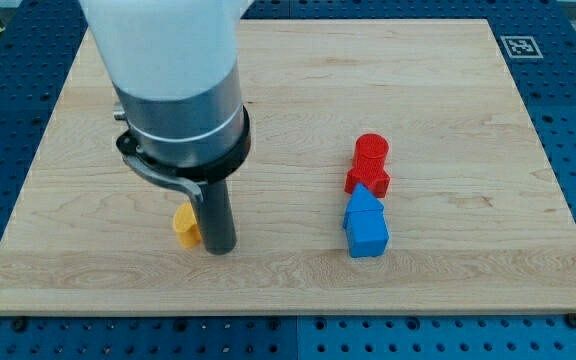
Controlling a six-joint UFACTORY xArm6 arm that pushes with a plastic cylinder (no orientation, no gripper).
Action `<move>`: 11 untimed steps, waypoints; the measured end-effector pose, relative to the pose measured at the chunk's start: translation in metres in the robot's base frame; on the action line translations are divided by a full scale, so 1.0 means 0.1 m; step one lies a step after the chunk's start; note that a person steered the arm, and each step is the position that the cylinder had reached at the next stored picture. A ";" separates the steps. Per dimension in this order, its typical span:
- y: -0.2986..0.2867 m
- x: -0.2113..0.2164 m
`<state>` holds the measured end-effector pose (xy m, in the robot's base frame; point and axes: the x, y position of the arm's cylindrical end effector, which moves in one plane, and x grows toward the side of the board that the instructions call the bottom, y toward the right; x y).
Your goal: Place the heart below the hexagon
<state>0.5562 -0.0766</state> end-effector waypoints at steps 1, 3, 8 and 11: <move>-0.08 -0.14; -0.16 0.13; -0.46 -0.31; -0.71 -0.53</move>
